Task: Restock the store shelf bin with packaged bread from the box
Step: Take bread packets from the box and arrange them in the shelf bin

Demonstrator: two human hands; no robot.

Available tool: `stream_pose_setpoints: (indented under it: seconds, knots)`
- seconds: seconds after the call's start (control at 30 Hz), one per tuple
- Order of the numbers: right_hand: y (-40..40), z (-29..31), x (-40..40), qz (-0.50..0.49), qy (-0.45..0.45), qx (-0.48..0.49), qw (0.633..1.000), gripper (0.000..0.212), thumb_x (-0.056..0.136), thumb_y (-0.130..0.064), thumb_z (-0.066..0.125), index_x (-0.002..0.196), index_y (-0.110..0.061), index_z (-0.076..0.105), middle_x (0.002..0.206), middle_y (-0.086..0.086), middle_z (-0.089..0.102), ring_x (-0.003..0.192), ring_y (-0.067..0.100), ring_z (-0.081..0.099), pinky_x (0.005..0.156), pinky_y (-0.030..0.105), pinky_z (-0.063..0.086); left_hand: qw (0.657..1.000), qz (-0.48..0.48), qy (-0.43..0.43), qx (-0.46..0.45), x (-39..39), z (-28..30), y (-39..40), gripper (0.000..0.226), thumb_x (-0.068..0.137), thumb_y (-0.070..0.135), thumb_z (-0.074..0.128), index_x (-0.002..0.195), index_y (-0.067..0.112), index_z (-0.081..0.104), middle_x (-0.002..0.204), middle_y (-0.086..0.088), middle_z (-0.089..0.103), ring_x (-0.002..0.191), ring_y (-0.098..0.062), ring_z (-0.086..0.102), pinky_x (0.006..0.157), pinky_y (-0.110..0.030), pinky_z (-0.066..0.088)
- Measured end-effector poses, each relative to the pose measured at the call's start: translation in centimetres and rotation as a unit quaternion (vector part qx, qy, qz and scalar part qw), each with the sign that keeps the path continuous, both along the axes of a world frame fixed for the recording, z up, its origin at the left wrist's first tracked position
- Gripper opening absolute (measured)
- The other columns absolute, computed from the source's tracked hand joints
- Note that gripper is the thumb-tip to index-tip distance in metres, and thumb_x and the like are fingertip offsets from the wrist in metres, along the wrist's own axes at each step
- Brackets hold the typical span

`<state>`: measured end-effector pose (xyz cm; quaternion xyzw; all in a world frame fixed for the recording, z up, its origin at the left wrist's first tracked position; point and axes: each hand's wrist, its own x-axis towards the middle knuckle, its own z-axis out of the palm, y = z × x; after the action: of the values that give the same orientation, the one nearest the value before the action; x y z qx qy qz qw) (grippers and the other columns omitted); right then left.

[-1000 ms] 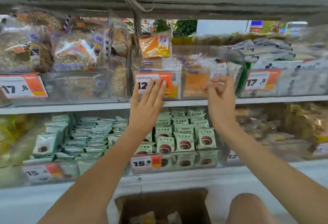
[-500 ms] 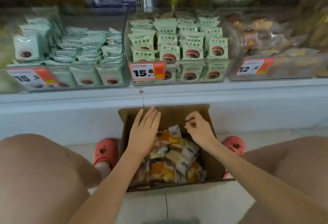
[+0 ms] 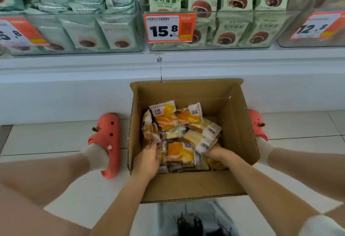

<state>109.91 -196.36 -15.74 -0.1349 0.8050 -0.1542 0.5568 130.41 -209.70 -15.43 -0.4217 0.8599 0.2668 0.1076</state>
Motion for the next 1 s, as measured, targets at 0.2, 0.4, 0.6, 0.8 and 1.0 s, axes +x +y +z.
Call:
stream_pose_setpoints:
  seconds: [0.2, 0.4, 0.6, 0.8, 1.0]
  knots:
    - [-0.7, -3.6, 1.6, -0.411, -0.117, 0.003, 0.904, 0.052, 0.094, -0.032, 0.056, 0.138, -0.008, 0.040, 0.135, 0.015, 0.045, 0.105, 0.029, 0.055, 0.086, 0.036, 0.050, 1.000, 0.011, -0.013, 0.013, 0.9, -0.6, 0.6, 0.021, 0.094, 0.017, 0.043, 0.115, 0.017, 0.049, 0.119, -0.006, 0.058, 0.095, -0.027, 0.062, 0.074, -0.037, 0.052]
    - [-0.5, -3.8, 2.1, -0.469, -0.129, -0.057, 0.872, 0.036, 0.098, -0.028, 0.049, 0.126, -0.007, 0.049, 0.089, 0.006, 0.061, 0.074, 0.015, 0.059, 0.062, 0.026, 0.050, 0.999, 0.008, -0.038, 0.027, 1.1, -0.4, 1.5, 0.026, 0.093, 0.012, 0.042, 0.118, 0.017, 0.047, 0.115, -0.007, 0.058, 0.094, -0.026, 0.060, 0.066, -0.030, 0.044]
    - [-0.7, -1.8, 3.0, -0.515, -0.154, -0.100, 0.837, 0.014, 0.098, -0.018, 0.049, 0.107, -0.006, 0.048, 0.086, 0.010, 0.055, 0.101, 0.027, 0.057, 0.085, 0.037, 0.049, 0.997, 0.027, -0.017, 0.068, 1.5, -0.1, 1.8, 0.008, 0.093, 0.014, 0.047, 0.095, 0.022, 0.046, 0.100, -0.005, 0.063, 0.085, -0.023, 0.061, 0.067, -0.032, 0.052]
    - [-1.1, 3.4, 5.3, -0.319, 0.114, -0.222, 0.914, 0.022, 0.097, -0.021, 0.049, 0.077, -0.015, 0.055, 0.078, 0.005, 0.057, 0.070, 0.016, 0.053, 0.064, 0.029, 0.044, 0.886, 0.253, 0.188, 0.340, -0.5, 2.0, 1.6, 0.026, 0.093, 0.028, 0.058, 0.115, 0.014, 0.055, 0.120, -0.009, 0.061, 0.101, -0.017, 0.061, 0.088, -0.033, 0.052]
    - [-0.3, 7.1, 9.5, 0.165, 0.373, -0.326, 0.853, 0.013, 0.095, -0.021, 0.050, 0.099, -0.018, 0.062, 0.150, -0.001, 0.034, 0.121, 0.020, 0.052, 0.100, 0.042, 0.045, 0.557, 0.351, 0.325, 0.679, -0.9, 4.8, 0.5, 0.079, 0.078, 0.070, 0.044, 0.130, 0.011, 0.052, 0.133, -0.021, 0.053, 0.120, -0.040, 0.053, 0.102, -0.056, 0.040]
